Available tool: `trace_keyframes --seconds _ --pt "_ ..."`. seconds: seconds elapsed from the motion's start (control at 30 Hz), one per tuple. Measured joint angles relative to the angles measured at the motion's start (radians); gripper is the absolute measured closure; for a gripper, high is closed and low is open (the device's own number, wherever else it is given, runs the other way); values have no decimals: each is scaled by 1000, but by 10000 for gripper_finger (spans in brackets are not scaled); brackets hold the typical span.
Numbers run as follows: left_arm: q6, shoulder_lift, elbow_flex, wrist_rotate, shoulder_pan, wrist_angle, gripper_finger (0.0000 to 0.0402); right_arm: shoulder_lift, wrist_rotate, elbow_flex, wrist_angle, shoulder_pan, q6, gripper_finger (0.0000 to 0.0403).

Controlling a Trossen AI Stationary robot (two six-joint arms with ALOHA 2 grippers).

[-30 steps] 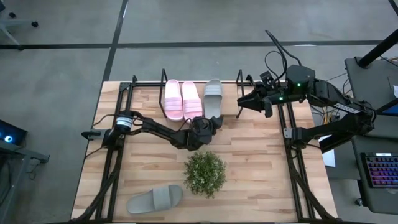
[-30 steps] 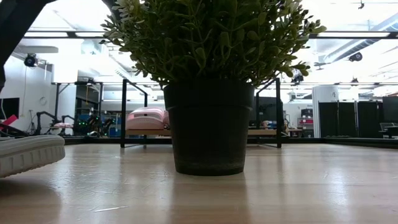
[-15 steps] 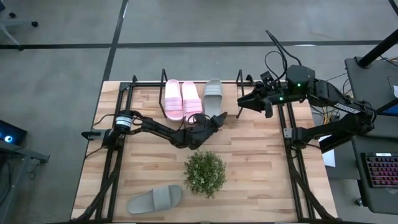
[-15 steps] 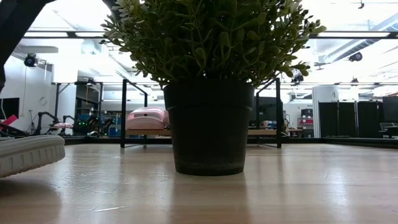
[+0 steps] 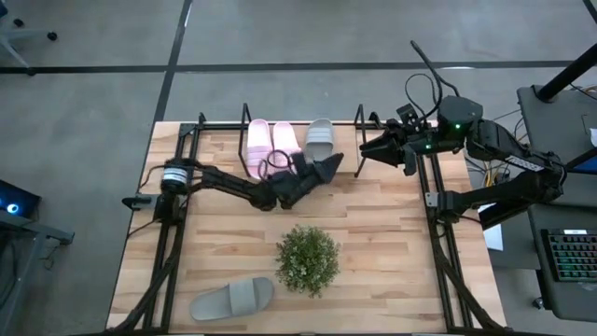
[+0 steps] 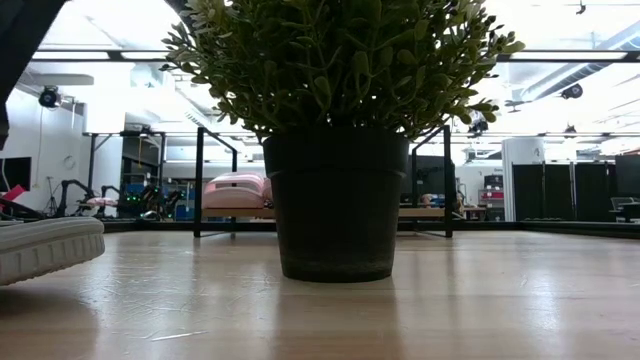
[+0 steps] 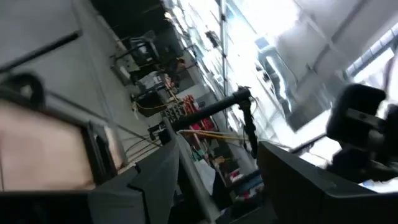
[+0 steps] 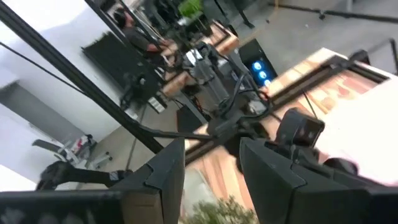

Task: Pick and place slides into the shelf
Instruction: Put the top gray slide on the shelf

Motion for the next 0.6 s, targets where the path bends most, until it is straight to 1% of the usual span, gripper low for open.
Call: trace_keyframes --seconds 0.1,0.2,0.3,0.4,0.6 --pt "65 -85 -35 45 27 -53 198 -2 0 0 31 0 4 259" --pt "144 -198 -67 67 43 -200 198 5 0 0 41 0 5 262" --pt "226 -318 -80 88 51 -393 198 18 0 0 39 0 7 264" --pt "312 -419 -92 93 54 -513 198 30 5 0 38 0 5 263" --pt "412 -566 -128 93 55 -526 198 51 44 -15 30 -1 -4 265"
